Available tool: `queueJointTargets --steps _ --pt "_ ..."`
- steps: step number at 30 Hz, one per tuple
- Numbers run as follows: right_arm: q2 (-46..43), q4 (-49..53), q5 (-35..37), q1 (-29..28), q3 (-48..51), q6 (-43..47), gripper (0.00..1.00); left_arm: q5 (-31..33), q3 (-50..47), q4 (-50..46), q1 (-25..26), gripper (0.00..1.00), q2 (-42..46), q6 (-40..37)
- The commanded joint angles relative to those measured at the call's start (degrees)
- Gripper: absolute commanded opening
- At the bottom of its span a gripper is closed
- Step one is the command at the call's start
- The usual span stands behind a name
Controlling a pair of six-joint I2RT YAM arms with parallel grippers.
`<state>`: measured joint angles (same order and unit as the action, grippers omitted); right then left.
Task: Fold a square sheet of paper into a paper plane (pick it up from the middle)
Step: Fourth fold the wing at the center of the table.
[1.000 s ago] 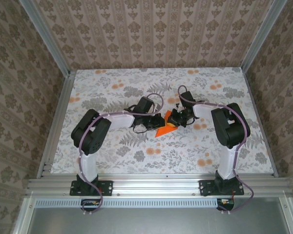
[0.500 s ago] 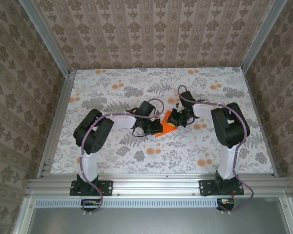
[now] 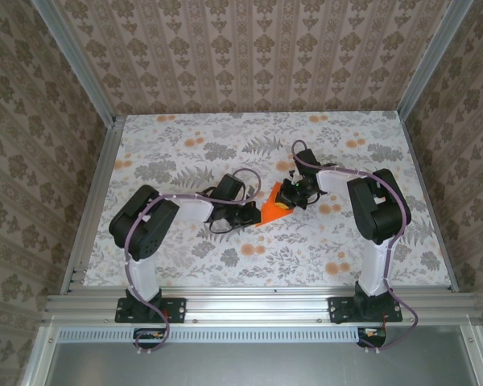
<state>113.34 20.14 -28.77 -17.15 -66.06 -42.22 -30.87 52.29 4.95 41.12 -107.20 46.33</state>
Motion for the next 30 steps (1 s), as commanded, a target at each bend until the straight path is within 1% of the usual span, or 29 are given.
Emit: queueJointTargets --steps 1,5,7,10,13,16,20,25,30 --pt "7.93 9.99 18.56 0.53 4.27 -0.32 0.08 1.37 -4.30 -14.17 -0.74 0.06 0.39 -1.34" --pt "7.91 10.01 18.66 0.48 4.34 -0.32 0.08 3.35 -3.16 -19.05 -1.51 0.05 3.08 -4.25" --pt "7.93 10.00 18.67 0.48 4.36 -0.32 0.08 2.94 -2.47 -19.45 -2.09 0.06 4.99 -4.91" --pt "7.90 9.97 18.65 0.53 4.35 -0.24 0.08 0.88 -0.78 -17.55 -2.02 0.06 7.11 -4.58" --pt "7.91 9.90 18.67 0.52 4.36 -0.32 0.08 -1.76 0.64 -12.80 -1.53 0.08 7.55 -2.34" --pt "8.10 9.92 18.67 0.47 4.28 -0.23 0.08 -3.00 3.13 -9.61 -0.81 0.09 5.75 -0.70" --pt "8.21 10.00 18.62 0.48 4.15 -0.15 0.08 -3.23 7.18 -9.11 0.35 0.08 1.46 -0.05" --pt "8.21 9.92 18.65 0.53 4.28 -0.06 0.08 -2.03 11.36 -12.12 0.71 0.08 -3.37 0.09" --pt "8.26 9.87 18.67 0.47 4.43 0.03 0.08 -0.63 12.13 -14.56 0.67 0.07 -5.29 -0.05"
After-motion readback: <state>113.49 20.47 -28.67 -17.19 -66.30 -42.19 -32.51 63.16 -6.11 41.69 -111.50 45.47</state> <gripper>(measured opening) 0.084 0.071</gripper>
